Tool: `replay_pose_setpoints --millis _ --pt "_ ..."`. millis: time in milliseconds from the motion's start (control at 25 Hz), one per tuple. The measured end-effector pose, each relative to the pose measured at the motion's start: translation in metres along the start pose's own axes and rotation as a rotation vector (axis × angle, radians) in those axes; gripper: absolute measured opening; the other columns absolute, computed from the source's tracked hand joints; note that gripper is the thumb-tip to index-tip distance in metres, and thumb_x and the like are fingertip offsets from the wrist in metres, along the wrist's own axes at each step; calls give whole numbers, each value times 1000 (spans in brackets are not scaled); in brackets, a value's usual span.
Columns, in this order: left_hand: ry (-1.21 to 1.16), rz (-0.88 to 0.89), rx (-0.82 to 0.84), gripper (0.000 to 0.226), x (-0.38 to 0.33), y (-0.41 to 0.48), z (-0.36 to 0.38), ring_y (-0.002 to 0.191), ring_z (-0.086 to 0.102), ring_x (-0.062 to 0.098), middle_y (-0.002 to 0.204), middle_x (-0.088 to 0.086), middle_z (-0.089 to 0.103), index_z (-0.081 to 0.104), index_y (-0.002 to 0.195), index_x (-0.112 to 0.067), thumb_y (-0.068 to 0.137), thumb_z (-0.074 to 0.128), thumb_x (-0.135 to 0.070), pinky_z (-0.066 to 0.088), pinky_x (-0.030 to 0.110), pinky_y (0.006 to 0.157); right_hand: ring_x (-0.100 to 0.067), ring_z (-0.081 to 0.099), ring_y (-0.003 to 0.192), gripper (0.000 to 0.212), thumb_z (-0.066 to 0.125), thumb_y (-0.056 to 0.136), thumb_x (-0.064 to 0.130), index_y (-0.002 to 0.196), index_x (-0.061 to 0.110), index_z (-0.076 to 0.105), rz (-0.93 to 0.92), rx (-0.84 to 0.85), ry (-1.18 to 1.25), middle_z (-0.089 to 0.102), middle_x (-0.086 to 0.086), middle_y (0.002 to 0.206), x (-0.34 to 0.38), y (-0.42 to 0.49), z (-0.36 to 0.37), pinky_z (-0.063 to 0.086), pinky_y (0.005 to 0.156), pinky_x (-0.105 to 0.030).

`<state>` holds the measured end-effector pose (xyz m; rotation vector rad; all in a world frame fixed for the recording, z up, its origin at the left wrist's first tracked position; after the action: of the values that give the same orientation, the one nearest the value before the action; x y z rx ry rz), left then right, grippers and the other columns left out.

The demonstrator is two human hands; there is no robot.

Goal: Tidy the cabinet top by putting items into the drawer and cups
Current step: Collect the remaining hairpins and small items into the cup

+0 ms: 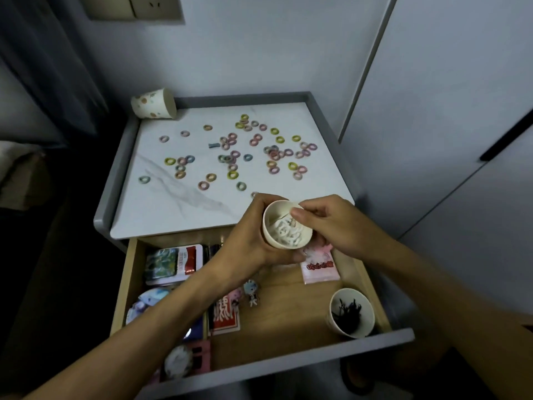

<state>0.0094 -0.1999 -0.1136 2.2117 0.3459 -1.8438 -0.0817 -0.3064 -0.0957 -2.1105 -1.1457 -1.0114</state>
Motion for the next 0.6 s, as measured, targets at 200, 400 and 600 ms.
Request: replay_pose_setpoints --millis 200,400,600 --pt "156 -113 100 75 8 -7 8 114 54 6 123 -10 54 50 127 -33 63 91 -33 48 26 92 -15 68 75 26 57 96 30 84 14 74 35 11 -176 73 -2 77 -14 -5 0 55 72 -41" --pt "589 -105 77 24 18 -9 5 94 63 3 105 -12 68 68 115 -27 95 59 -37 49 24 76 -4 51 58 23 59 94 34 82 23 75 9 115 -472 54 13 55 -26 -6 24 37 60 -30" --pt "688 -226 307 19 52 -21 29 56 69 11 88 10 73 70 100 -9 91 55 -1 55 25 49 -1 49 74 37 54 96 43 62 29 57 96 410 -607 55 14 60 -42 -12 51 39 79 -32"
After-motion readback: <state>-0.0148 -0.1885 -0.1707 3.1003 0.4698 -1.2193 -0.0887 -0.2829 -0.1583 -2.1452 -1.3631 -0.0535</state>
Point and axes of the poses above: each hand's wrist, its own y-axis towards the middle knuckle, its own z-axis out of the palm, x = y × z, the point moved 7 cm from there along y, towards the middle knuckle
